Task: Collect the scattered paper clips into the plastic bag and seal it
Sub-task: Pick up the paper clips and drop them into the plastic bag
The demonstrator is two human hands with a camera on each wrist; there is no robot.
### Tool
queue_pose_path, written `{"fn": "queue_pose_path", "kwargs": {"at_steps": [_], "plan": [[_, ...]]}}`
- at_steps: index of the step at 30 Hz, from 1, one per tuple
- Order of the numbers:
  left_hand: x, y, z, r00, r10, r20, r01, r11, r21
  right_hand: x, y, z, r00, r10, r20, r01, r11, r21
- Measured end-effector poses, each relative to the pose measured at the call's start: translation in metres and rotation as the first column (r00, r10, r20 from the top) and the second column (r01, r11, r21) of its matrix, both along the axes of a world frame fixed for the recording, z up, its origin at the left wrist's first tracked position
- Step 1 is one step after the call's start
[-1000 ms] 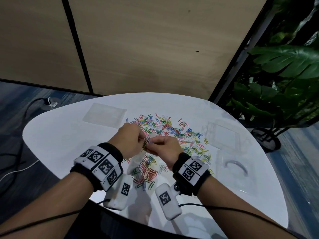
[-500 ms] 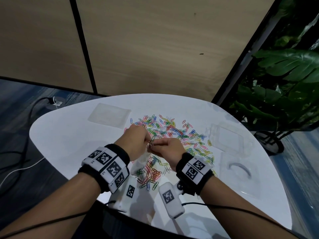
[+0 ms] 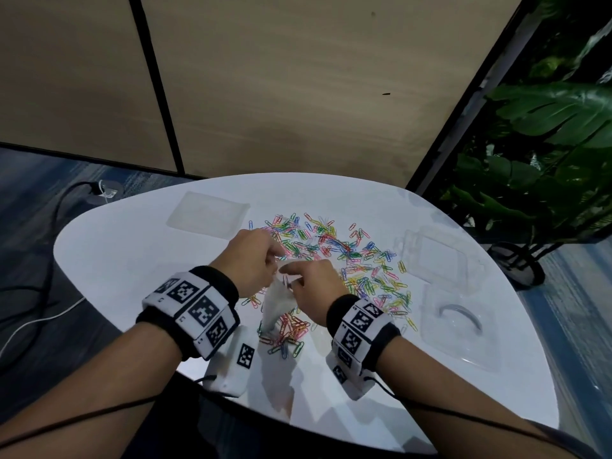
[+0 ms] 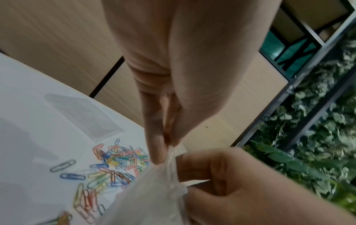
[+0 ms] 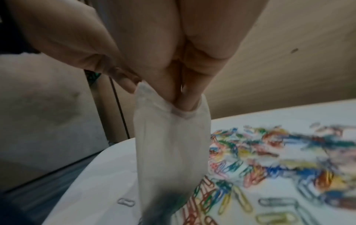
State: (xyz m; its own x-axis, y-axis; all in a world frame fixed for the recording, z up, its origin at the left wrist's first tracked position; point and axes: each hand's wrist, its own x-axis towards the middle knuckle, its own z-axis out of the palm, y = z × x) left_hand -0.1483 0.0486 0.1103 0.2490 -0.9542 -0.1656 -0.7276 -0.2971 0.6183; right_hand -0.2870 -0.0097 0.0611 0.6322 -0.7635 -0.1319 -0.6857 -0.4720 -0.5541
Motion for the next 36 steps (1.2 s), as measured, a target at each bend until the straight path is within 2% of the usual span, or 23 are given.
{"fn": "queue_pose_path", "kwargs": {"at_steps": [2,4,6,8,9,10,11,12,13,15,19,21,25,28,31,33,36], "plan": [[0.0,0.0,-0.004,0.997,-0.001,0.071,0.002,1.0,-0.011,0.003,0.0,0.005,0.994,0.06,-0.087,-0.068,0.994,-0.091],[-0.001,-0.001,-0.004,0.993,0.025,0.114,-0.024,1.0,-0.013,0.005,0.0,0.011,0.99,0.119,-0.073,-0.127,0.986,-0.112],[0.002,-0.003,-0.003,0.986,0.073,0.149,-0.07,0.997,-0.025,0.001,-0.002,0.018,0.984,0.112,0.14,-0.105,0.993,-0.056],[0.008,-0.003,0.0,0.98,0.13,0.151,-0.123,0.991,-0.059,-0.008,-0.009,0.019,0.927,-0.015,0.374,0.019,1.0,-0.007],[0.012,-0.003,0.003,0.978,0.154,0.141,-0.144,0.986,-0.08,-0.014,-0.014,0.016,0.91,-0.089,0.405,0.095,0.995,0.006],[0.017,-0.002,0.006,0.976,0.173,0.134,-0.161,0.982,-0.097,-0.022,-0.02,0.009,0.925,-0.138,0.354,0.142,0.99,0.014],[0.022,0.0,0.009,0.973,0.187,0.135,-0.172,0.979,-0.114,-0.03,-0.024,0.0,0.967,-0.141,0.211,0.14,0.99,0.022],[0.027,0.002,0.012,0.971,0.196,0.14,-0.179,0.976,-0.126,-0.037,-0.023,-0.01,0.996,-0.091,0.005,0.09,0.996,0.027],[0.033,0.004,0.015,0.968,0.203,0.144,-0.184,0.974,-0.133,-0.043,-0.019,-0.024,0.982,0.003,-0.191,0.007,0.999,0.048],[0.044,0.009,0.018,0.963,0.218,0.155,-0.198,0.971,-0.134,-0.051,-0.003,-0.05,0.897,0.201,-0.395,-0.176,0.979,0.1],[0.067,0.022,0.017,0.946,0.259,0.196,-0.245,0.965,-0.094,-0.048,0.027,-0.092,0.787,0.371,-0.493,-0.469,0.879,-0.087],[0.073,0.029,0.011,0.944,0.262,0.198,-0.257,0.965,-0.052,-0.042,0.032,-0.109,0.773,0.369,-0.517,-0.511,0.844,-0.162],[0.071,0.037,0.0,0.959,0.205,0.198,-0.218,0.975,0.047,-0.03,0.031,-0.125,0.813,0.365,-0.454,-0.497,0.841,-0.214],[0.065,0.036,-0.005,0.968,0.171,0.185,-0.187,0.979,0.075,-0.02,0.026,-0.112,0.886,0.285,-0.366,-0.379,0.9,-0.215],[0.061,0.033,-0.009,0.974,0.152,0.171,-0.168,0.982,0.085,-0.02,0.009,-0.094,0.973,0.017,-0.229,-0.032,0.998,-0.061],[0.058,0.031,-0.012,0.978,0.133,0.16,-0.148,0.985,0.089,-0.025,-0.005,-0.085,0.975,-0.144,-0.166,0.163,0.981,0.108],[0.056,0.031,-0.015,0.982,0.109,0.152,-0.125,0.987,0.099,-0.03,-0.024,-0.076,0.952,-0.296,-0.073,0.303,0.887,0.348]]}}
